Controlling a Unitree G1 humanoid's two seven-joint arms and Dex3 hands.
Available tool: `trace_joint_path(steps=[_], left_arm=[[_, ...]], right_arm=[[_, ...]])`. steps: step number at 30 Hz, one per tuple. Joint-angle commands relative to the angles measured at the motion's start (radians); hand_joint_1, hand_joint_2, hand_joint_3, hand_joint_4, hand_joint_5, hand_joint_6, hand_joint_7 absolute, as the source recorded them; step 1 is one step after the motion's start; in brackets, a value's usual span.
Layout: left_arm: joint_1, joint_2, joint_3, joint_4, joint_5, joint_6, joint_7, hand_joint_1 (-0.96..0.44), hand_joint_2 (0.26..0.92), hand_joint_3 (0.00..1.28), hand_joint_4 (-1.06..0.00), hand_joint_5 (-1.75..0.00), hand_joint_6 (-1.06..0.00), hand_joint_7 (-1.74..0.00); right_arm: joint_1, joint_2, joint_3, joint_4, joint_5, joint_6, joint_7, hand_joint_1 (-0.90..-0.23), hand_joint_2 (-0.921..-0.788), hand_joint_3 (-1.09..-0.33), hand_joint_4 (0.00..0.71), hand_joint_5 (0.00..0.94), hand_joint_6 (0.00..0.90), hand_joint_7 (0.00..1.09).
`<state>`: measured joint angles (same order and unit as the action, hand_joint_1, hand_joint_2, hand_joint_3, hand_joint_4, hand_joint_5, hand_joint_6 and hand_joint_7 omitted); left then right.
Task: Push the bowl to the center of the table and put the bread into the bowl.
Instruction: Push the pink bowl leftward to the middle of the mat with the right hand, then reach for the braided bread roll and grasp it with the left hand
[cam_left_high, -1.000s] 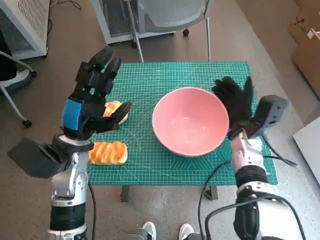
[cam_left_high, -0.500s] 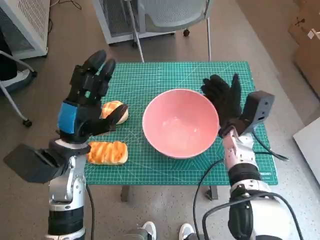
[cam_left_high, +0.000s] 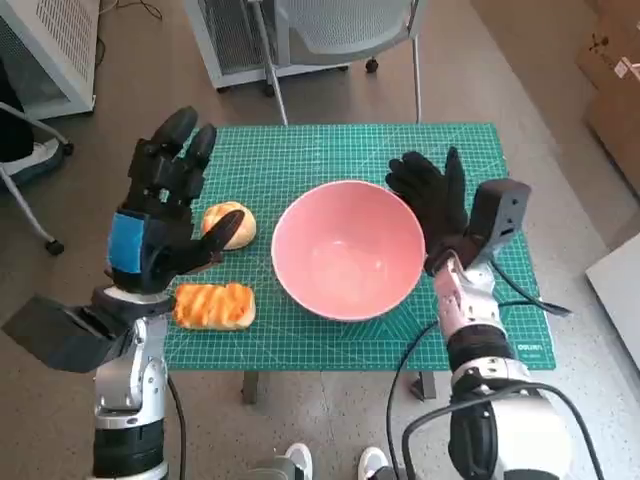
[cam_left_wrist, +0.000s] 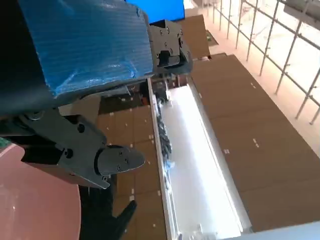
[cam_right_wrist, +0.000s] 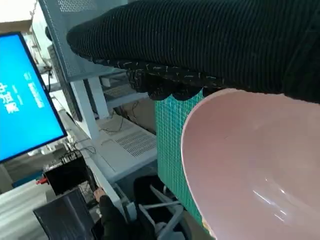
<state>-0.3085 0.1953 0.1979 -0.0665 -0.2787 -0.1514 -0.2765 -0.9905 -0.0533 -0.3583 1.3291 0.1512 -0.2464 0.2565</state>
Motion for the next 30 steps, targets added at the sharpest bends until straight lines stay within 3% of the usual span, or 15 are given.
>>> trace_joint_path(steps=[1, 8, 16, 22, 30], left_arm=[[0.01, 0.003, 0.003, -0.016, 0.011, -0.018, 0.011, -0.24, 0.784, 0.41, -0.11, -0.22, 0.0, -0.57], [0.007, 0.0, 0.0, -0.015, 0.014, -0.02, 0.021, -0.24, 0.793, 0.39, -0.12, -0.21, 0.0, -0.57], [-0.015, -0.008, -0.013, -0.003, -0.007, -0.01, 0.009, -0.24, 0.803, 0.38, -0.12, -0.2, 0.0, -0.55], [-0.036, -0.013, -0.026, 0.002, -0.026, -0.003, -0.011, -0.23, 0.807, 0.38, -0.12, -0.2, 0.0, -0.54], [-0.064, -0.02, -0.044, 0.014, -0.033, -0.005, -0.027, -0.25, 0.805, 0.39, -0.11, -0.19, 0.0, -0.53]], right_arm=[[0.0, -0.002, 0.001, 0.008, -0.005, 0.013, 0.014, -0.608, -0.921, -0.801, 0.314, 0.006, 0.424, 0.01], [-0.028, -0.027, 0.01, -0.015, -0.003, -0.034, 0.058, -0.599, -0.921, -0.812, 0.299, 0.001, 0.411, 0.0], [-0.047, -0.055, 0.005, -0.072, 0.027, -0.193, 0.175, -0.6, -0.921, -0.849, 0.275, 0.001, 0.387, 0.0], [-0.041, -0.087, -0.02, -0.116, 0.084, -0.307, 0.307, -0.625, -0.921, -0.831, 0.29, 0.008, 0.399, 0.01], [-0.005, -0.109, -0.055, -0.207, 0.198, -0.399, 0.507, -0.639, -0.921, -0.782, 0.31, 0.01, 0.419, 0.02]])
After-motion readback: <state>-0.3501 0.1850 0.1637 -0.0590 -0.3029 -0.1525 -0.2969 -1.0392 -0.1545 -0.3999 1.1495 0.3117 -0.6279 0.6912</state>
